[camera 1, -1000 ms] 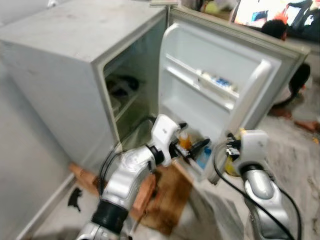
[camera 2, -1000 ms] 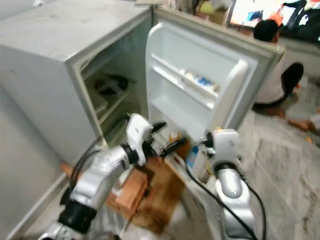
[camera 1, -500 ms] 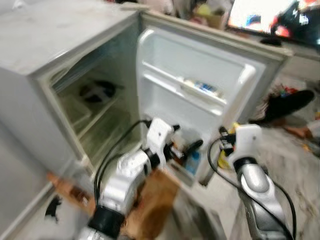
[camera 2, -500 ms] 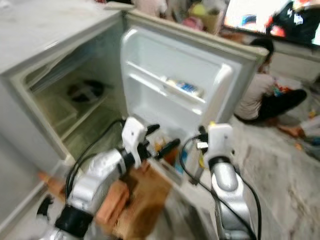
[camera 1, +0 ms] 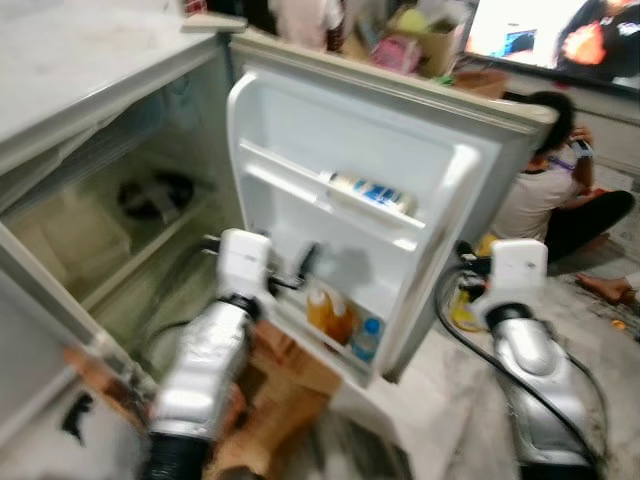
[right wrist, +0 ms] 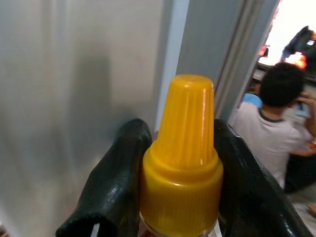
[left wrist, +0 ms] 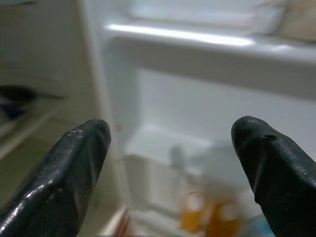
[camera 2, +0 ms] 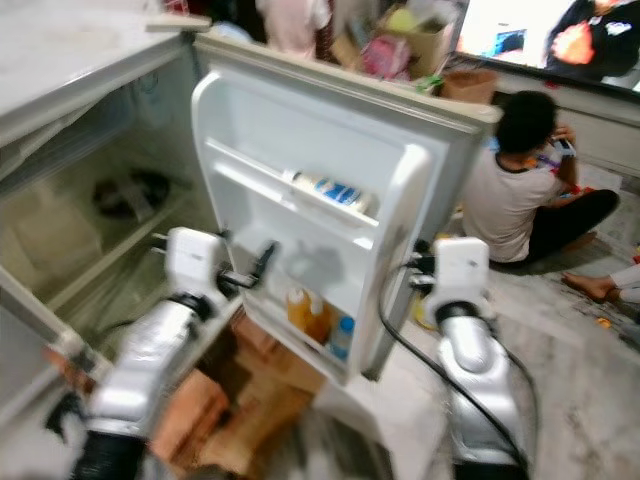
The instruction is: Restocking fridge
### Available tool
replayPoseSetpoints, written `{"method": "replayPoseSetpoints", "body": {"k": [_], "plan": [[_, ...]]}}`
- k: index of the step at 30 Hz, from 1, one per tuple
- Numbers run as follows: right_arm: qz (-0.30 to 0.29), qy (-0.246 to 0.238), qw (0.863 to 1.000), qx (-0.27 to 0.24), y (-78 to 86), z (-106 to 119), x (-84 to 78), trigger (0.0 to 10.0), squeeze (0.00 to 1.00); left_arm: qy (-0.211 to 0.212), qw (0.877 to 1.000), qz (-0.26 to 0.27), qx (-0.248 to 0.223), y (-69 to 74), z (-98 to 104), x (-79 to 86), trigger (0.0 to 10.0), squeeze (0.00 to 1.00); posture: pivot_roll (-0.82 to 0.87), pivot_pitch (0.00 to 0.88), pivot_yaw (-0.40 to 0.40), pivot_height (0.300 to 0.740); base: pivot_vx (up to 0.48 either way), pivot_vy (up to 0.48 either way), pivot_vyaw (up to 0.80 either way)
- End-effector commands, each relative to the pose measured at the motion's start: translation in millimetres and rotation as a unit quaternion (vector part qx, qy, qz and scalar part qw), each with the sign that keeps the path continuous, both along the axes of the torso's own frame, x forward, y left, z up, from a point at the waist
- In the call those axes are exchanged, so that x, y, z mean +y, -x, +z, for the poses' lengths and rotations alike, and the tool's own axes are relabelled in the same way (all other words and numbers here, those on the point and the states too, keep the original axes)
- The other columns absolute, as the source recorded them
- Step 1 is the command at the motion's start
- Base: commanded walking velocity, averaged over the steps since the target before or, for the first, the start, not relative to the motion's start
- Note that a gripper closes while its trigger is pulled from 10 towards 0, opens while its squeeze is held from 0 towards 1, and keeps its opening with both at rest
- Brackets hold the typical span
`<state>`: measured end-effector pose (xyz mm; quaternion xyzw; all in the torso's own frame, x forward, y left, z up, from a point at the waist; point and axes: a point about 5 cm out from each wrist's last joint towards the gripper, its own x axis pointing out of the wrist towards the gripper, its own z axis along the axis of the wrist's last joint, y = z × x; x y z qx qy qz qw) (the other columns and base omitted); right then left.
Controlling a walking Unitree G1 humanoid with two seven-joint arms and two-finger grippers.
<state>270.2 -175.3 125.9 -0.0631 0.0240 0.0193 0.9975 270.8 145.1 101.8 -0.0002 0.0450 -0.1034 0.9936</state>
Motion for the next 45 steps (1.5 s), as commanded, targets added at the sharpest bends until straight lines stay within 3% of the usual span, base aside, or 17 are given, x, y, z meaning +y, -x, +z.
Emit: {"method": "replayPoseSetpoints", "body": {"k": [1,3,6,14,16,23,45], "plan": [[0.021,-0.002,1.0,-0.007,-1.6,3.7,4.7,10.0,0.0,0.005,0.999,-0.017,-0.027,-1.4,14.5,-13.5,10.0,0.0,0.04,0.017,-0.021,0.74,0.0,0.0,0.0],[0.042,-0.003,0.999,-0.006,-1.2,3.1,13.6,10.0,0.0,-0.007,0.999,0.023,-0.023,4.7,11.6,2.9,10.0,0.0,0.04,0.011,-0.03,0.74,0.0,0.0,0.0],[0.056,0.001,0.998,-0.007,2.9,2.7,16.9,10.0,0.0,-0.011,0.998,0.06,-0.012,11.4,6.4,12.5,10.0,0.0,0.03,0.003,-0.032,0.74,0.0,0.0,0.0],[0.084,-0.007,0.996,0.007,7.7,-3.4,20.4,10.0,0.0,-0.024,0.995,0.096,-0.003,19.5,4.4,17.2,10.0,0.0,0.03,0.0,-0.032,0.74,0.0,0.0,0.0],[0.097,-0.012,0.995,0.003,0.9,-0.4,24.9,10.0,0.0,-0.028,0.994,0.104,0.001,19.5,3.6,20.0,10.0,0.0,0.03,0.0,-0.031,0.74,0.0,0.0,0.0],[0.128,-0.018,0.992,-0.006,-2.5,4.6,36.5,10.0,0.0,-0.015,0.995,0.095,-0.004,12.9,6.4,18.4,10.0,0.0,0.03,0.0,-0.027,0.74,0.0,-0.321,0.0],[0.138,0.001,0.99,0.0,-1.5,-3.4,34.4,10.0,0.0,-0.027,0.996,0.086,0.01,13.9,1.7,12.8,10.0,0.0,0.03,0.0,-0.021,0.74,0.0,-0.42,0.0]]}}
